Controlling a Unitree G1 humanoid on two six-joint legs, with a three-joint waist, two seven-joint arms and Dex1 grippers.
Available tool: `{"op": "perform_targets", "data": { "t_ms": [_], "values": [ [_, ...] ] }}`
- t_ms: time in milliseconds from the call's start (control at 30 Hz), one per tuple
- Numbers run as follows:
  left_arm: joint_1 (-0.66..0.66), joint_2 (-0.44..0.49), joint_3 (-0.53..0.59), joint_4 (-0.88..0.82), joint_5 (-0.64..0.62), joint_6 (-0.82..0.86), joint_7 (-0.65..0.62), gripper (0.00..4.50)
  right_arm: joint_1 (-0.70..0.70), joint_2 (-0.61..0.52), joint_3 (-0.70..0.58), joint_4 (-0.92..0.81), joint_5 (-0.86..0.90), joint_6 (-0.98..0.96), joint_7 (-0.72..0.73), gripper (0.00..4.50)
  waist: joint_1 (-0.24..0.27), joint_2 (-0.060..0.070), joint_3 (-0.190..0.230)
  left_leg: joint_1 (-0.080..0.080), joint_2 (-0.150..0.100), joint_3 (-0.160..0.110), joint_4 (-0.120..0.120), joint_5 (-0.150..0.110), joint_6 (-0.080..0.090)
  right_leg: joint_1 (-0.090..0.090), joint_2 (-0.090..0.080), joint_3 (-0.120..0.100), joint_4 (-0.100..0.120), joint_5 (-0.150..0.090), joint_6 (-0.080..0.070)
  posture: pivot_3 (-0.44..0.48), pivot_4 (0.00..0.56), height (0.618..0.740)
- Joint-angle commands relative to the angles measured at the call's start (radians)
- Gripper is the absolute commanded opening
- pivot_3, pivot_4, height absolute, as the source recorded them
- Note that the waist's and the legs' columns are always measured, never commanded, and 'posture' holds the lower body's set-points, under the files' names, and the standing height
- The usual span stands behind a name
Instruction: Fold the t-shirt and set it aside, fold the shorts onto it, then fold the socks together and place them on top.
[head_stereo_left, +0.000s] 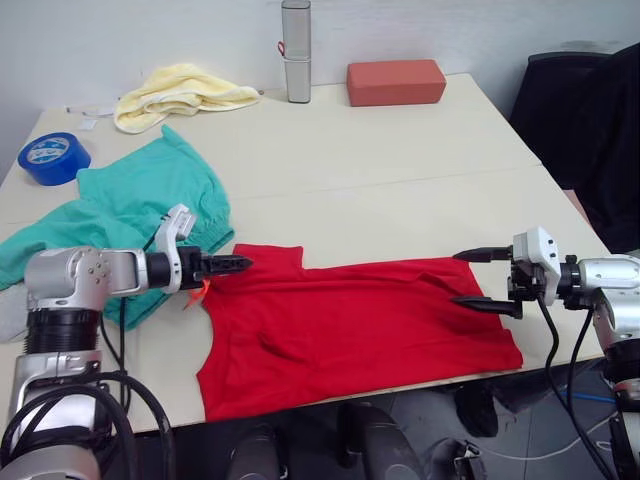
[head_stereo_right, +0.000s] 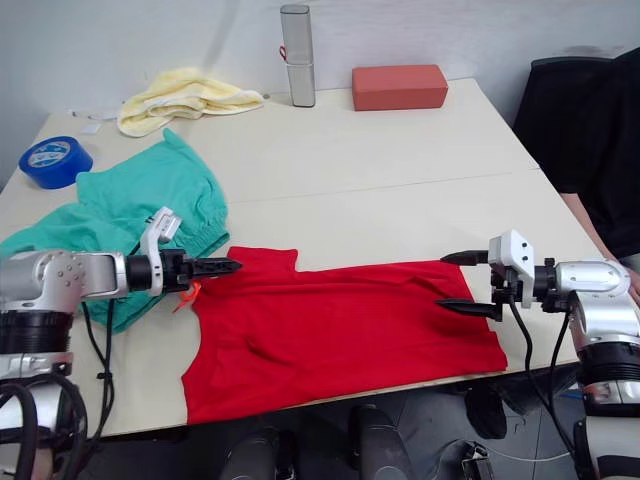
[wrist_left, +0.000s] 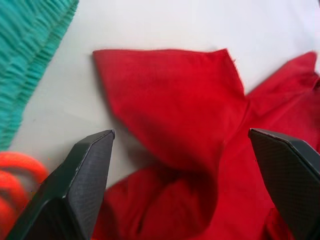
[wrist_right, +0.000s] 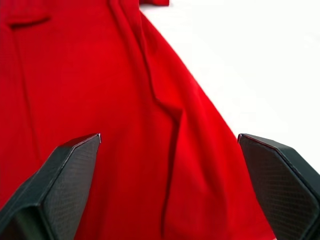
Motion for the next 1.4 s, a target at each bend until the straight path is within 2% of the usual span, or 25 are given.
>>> {"op": "perform_targets", "data": {
  "t_ms": [33, 200, 267, 367, 467, 700, 833, 933, 1133, 1400],
  "values": [
    [-0.042, -0.027, 0.014, 0.056, 0.029, 0.014, 0.028, 4.50, -0.008, -0.006, -0.038, -0.030, 0.003, 0.003, -0.004, 4.48, 0.005, 0.000, 0.000, 0.000, 0.000, 0.000, 0.000, 0.000, 0.000, 0.000, 0.000, 0.000, 0.000, 0.000, 0.000, 0.000, 0.150, 0.740],
    [-0.073, -0.027, -0.053, 0.082, 0.043, 0.061, -0.021, 4.50, -0.002, -0.003, -0.043, -0.037, 0.004, 0.004, -0.007, 4.48, 0.015, 0.000, 0.000, 0.001, 0.000, 0.000, 0.001, 0.000, -0.001, 0.000, 0.000, 0.000, 0.001, 0.000, 0.000, 0.000, 0.150, 0.740],
    [-0.086, -0.046, -0.048, 0.122, 0.072, 0.029, 0.001, 4.11, 0.003, -0.002, -0.047, -0.044, 0.008, 0.005, -0.011, 4.50, 0.017, 0.000, 0.000, 0.001, 0.000, 0.000, 0.000, 0.000, -0.001, 0.000, 0.000, 0.000, 0.001, 0.000, 0.000, 0.000, 0.150, 0.740],
    [-0.093, -0.073, -0.049, 0.198, 0.121, -0.053, 0.012, 3.29, 0.013, 0.003, -0.055, -0.059, 0.014, 0.008, -0.018, 4.50, 0.021, 0.000, 0.000, 0.001, 0.000, 0.000, 0.001, 0.000, 0.000, 0.000, 0.000, 0.000, 0.001, 0.000, 0.000, 0.000, 0.150, 0.740],
    [-0.088, -0.090, -0.058, 0.233, 0.155, -0.120, 0.008, 2.25, 0.026, 0.007, -0.064, -0.077, 0.014, 0.015, -0.022, 4.50, 0.022, 0.000, 0.000, 0.001, -0.001, -0.001, 0.002, 0.001, 0.000, 0.001, -0.001, 0.000, 0.002, 0.000, 0.000, 0.000, 0.150, 0.740],
    [-0.046, -0.111, -0.040, 0.209, 0.170, -0.237, -0.050, 0.01, 0.066, 0.002, -0.085, -0.115, 0.019, 0.030, -0.037, 4.50, 0.020, 0.000, 0.000, 0.001, -0.001, -0.002, 0.001, 0.001, 0.000, 0.002, -0.002, -0.001, 0.002, 0.000, 0.000, 0.000, 0.150, 0.740],
    [-0.006, -0.123, -0.001, 0.168, 0.172, -0.403, -0.102, 0.01, 0.091, 0.001, -0.096, -0.131, 0.020, 0.033, -0.046, 4.50, 0.020, 0.000, 0.000, 0.000, -0.001, -0.003, 0.001, 0.001, 0.000, 0.002, -0.002, -0.001, 0.001, 0.000, 0.000, 0.000, 0.150, 0.740],
    [0.036, -0.136, 0.029, 0.136, 0.164, -0.590, -0.197, 0.01, 0.109, 0.003, -0.108, -0.147, 0.020, 0.039, -0.053, 4.50, 0.019, 0.000, 0.000, 0.000, -0.001, -0.002, 0.001, 0.001, 0.000, 0.002, -0.001, -0.001, 0.001, 0.000, 0.000, 0.000, 0.150, 0.740],
    [0.082, -0.141, 0.010, 0.099, 0.206, -0.838, -0.308, 0.01, 0.145, 0.002, -0.120, -0.174, 0.023, 0.044, -0.063, 4.50, 0.019, 0.000, 0.000, 0.000, 0.000, -0.002, 0.001, 0.001, 0.000, 0.001, -0.001, -0.001, 0.000, 0.000, 0.000, 0.000, 0.150, 0.740],
    [0.162, -0.123, -0.022, 0.126, 0.331, -1.317, -0.469, 0.01, 0.179, -0.004, -0.133, -0.196, 0.024, 0.048, -0.077, 4.50, 0.017, 0.000, 0.000, 0.000, 0.000, -0.002, 0.000, 0.001, 0.000, 0.001, 0.000, -0.001, -0.001, 0.000, 0.000, 0.000, 0.150, 0.740]
  ]
}}
